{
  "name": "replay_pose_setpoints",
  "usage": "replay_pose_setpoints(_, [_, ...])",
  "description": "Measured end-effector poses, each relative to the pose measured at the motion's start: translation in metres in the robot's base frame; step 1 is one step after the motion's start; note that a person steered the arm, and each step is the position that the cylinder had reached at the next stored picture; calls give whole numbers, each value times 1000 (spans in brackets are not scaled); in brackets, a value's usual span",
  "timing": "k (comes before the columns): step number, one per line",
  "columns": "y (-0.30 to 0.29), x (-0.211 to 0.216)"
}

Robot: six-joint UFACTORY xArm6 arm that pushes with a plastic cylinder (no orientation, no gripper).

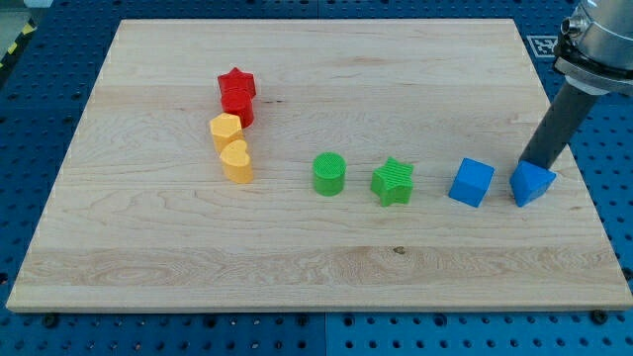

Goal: Push the green star towards the group of blocks

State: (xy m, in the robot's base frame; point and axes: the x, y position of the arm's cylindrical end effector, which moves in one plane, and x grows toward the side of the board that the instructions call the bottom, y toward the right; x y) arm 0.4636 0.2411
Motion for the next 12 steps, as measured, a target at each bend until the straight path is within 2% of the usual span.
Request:
replay_pose_setpoints(1, [-12, -57])
replay_pose_setpoints(2, [-25, -97])
replay_pose_setpoints(3, [-50, -118])
replay_pose_setpoints(5, [-79, -128])
replay_pose_setpoints(6, [-133, -141])
replay_pose_setpoints(9, [-374, -188])
replay_pose_setpoints(10, [-448, -168])
replay_pose_setpoints(11, [-475, -106])
replay_pose_setpoints(12, [-475, -105])
